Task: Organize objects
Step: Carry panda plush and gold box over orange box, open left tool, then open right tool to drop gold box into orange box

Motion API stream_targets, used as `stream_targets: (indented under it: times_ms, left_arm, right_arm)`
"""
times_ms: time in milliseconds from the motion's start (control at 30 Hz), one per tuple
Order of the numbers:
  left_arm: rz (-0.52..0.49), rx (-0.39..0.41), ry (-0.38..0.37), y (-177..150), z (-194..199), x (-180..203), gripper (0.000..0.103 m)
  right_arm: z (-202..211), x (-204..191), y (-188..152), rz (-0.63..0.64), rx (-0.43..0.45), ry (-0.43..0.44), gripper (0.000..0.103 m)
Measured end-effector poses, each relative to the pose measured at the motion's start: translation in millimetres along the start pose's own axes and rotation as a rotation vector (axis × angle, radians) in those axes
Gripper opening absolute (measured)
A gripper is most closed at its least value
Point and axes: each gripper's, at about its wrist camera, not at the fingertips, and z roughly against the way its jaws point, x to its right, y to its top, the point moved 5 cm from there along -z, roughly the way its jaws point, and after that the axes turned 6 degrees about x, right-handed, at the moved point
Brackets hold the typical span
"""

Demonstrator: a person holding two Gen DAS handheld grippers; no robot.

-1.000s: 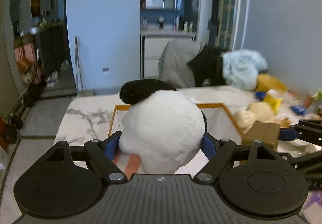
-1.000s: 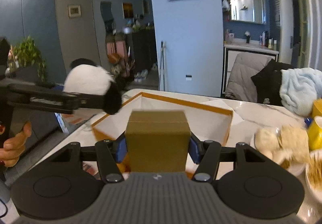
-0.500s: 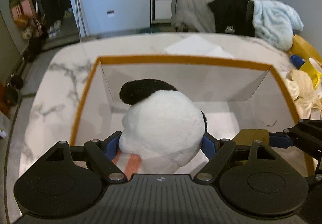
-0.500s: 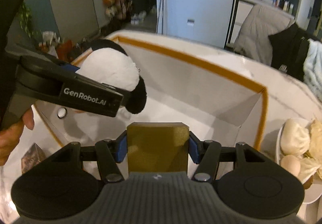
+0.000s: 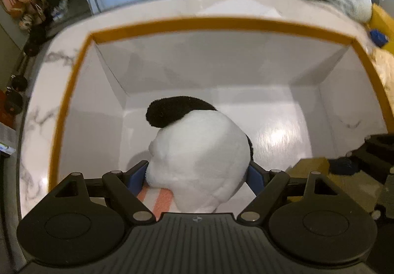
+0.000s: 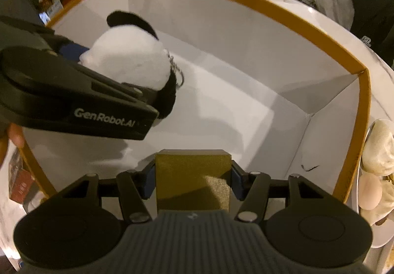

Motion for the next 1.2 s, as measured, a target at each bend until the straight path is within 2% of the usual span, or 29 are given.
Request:
stream_targets:
  times_ms: [233,400,500,633,733,800,967,1200]
  left_arm:
    - [0.02,-0.113,-0.026,-2,-11,-2,0.096]
    - [0.018,-0.155,-0.032,-2,-15,-3,0.098]
    - [0.011,-0.137,-0.05,-4,-12,-1,0.1]
    - [0.061,-0.114,-0.107,-5,-6,-6,0.1]
    - [0.113,-0.091,-0.14,-2,-2,-10,0.1]
    - [0.12,-0.076,-0.147,1,2,-13,0.1]
    - [0.135,-0.025,-0.16,9,20,-17,0.1]
    - [0.116,0.107,-0.161,0,62,-17,0.1]
  right_arm:
    - [-6,-5,-4,0.008,-0.079,-0.025,0.06]
    - [-8,-4,-5,0.006,-0.111,-0.029,0.061]
    - [-5,-6,-4,0.015,-0.106,-0.034,0.062]
    - [3,-8,-2,0.032,-0.061,-0.048,0.074]
    - [8,-10,-2,0.042,-0.033,-0.05,0.076]
    - [11,-10,-2,0.046,-0.012,-0.05,0.08]
    - [22,-9,-2,0.037,0.043,-0.047,0.081]
    - [57,-7,4,0.031,0.211,-0.035,0.084]
